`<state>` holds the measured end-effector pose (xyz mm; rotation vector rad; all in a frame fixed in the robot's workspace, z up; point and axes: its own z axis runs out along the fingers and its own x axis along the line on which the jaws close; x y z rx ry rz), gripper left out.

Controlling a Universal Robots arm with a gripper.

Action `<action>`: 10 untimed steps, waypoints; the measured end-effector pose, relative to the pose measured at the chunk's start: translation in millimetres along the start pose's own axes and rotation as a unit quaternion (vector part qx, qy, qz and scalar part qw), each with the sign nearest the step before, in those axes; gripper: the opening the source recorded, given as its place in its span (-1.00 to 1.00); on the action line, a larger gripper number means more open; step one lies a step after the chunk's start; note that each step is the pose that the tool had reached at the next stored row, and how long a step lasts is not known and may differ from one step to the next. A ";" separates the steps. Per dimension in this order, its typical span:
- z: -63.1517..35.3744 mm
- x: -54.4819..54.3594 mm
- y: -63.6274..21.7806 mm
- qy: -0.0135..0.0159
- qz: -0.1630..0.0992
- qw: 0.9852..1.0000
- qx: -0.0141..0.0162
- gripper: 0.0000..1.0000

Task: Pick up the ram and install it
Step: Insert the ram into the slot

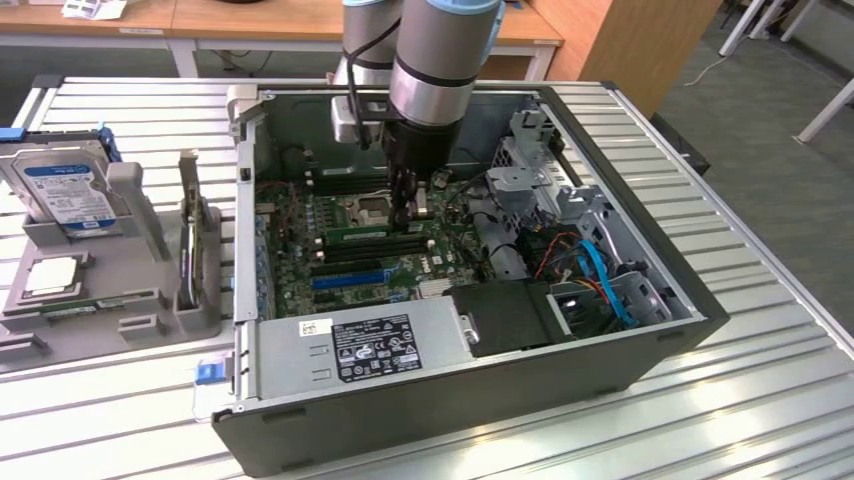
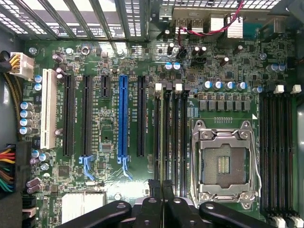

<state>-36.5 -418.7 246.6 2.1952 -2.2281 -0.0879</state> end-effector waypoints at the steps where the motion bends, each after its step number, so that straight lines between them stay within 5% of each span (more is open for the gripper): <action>1: 0.0 0.0 0.0 0.000 0.000 1.000 0.000 -0.77; 10: 8.1 0.2 -0.5 0.000 0.000 1.000 0.000 -0.77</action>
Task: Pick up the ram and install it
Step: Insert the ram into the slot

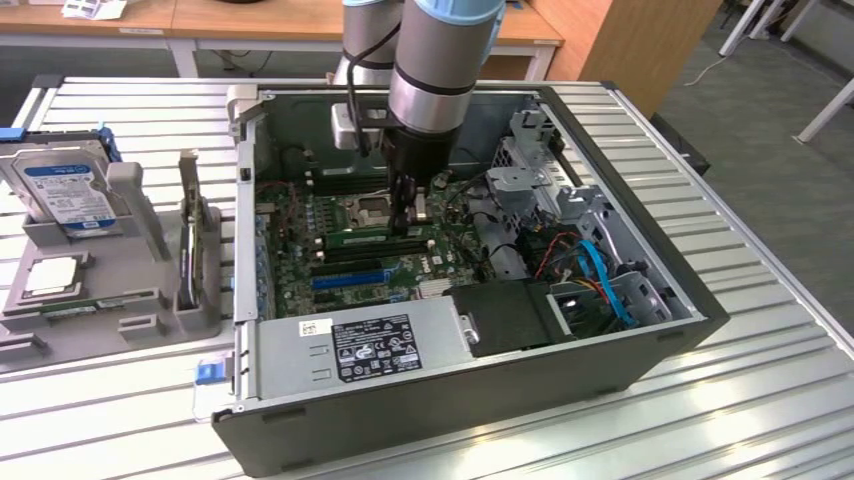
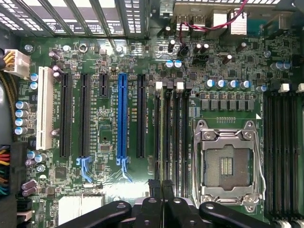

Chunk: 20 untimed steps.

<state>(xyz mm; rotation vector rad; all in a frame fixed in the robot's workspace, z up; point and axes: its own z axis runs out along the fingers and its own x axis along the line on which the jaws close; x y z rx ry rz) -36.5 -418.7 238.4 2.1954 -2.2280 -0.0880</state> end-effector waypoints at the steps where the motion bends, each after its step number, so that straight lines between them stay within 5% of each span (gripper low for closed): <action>1: 0.0 0.1 0.0 0.000 0.000 1.000 0.000 -0.77; 20: 4.3 0.2 0.3 0.000 0.000 1.000 0.000 -0.77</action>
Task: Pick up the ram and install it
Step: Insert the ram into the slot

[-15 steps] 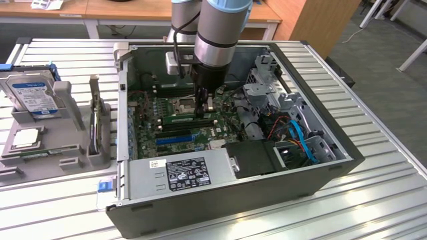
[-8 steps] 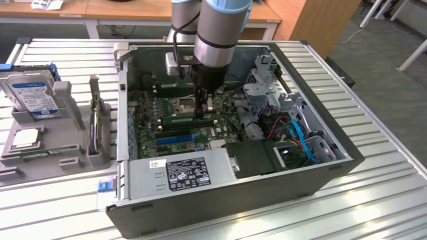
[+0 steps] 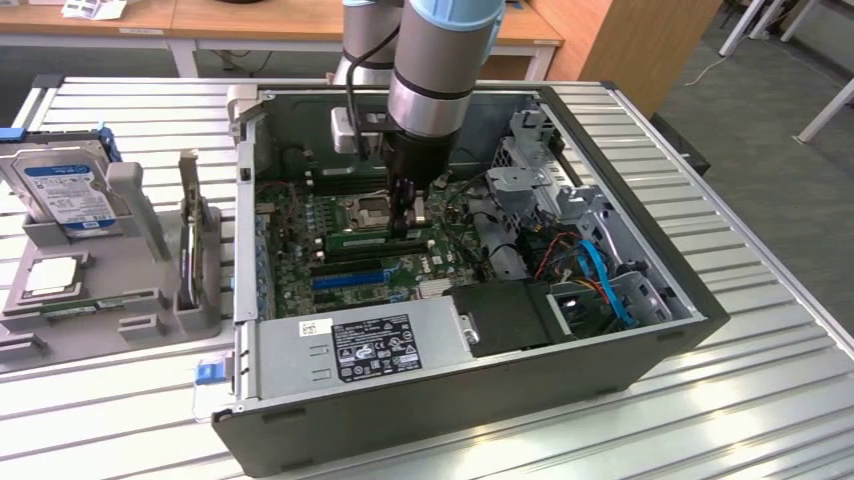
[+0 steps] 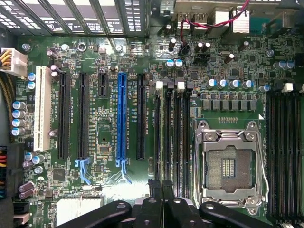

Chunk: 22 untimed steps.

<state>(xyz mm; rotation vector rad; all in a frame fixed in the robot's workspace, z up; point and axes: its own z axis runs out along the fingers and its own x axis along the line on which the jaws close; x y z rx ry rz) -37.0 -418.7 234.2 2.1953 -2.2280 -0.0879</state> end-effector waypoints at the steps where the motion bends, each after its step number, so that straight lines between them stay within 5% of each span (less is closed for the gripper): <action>1: 0.1 0.2 0.1 0.000 0.000 1.000 0.000 -0.77; 22: 4.1 0.9 0.0 0.000 0.000 1.000 0.000 -0.77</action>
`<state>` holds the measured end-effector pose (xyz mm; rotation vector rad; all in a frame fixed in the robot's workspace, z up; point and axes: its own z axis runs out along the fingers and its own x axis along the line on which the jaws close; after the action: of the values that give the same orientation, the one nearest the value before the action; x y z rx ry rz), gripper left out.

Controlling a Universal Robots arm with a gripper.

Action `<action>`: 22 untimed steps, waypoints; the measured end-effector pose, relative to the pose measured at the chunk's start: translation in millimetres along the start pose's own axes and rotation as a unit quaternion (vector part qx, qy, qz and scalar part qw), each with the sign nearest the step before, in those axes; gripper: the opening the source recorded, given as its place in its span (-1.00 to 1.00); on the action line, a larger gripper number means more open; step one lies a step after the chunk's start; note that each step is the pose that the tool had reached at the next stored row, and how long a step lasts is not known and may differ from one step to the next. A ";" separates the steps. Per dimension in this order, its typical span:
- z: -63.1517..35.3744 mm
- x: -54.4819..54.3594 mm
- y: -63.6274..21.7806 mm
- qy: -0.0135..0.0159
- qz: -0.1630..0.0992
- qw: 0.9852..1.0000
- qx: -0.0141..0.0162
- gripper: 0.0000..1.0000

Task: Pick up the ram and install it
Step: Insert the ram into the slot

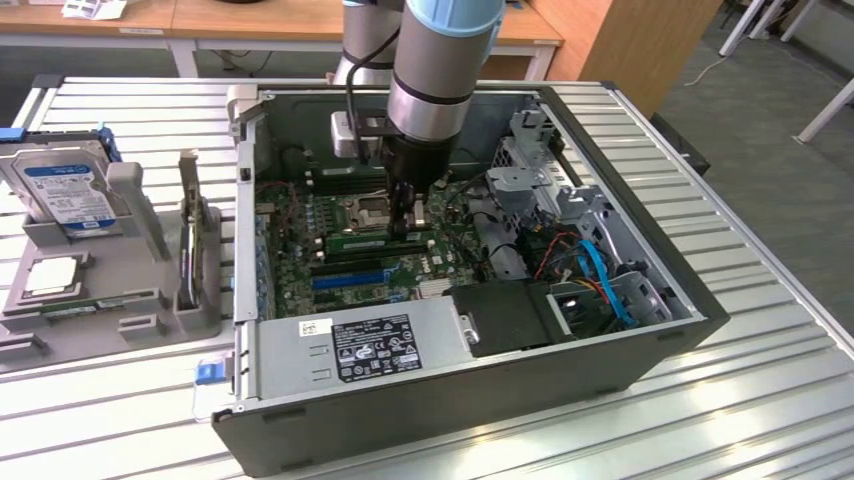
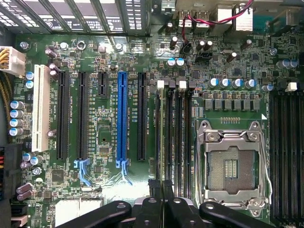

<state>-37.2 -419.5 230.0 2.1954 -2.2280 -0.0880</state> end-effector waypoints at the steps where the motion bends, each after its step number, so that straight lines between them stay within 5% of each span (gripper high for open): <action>1: 0.0 0.0 0.3 0.000 0.000 1.000 0.000 -0.77; 22: 1.1 0.1 0.1 0.000 0.000 1.000 0.000 -0.77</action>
<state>-37.4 -419.5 228.9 2.1953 -2.2281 -0.0880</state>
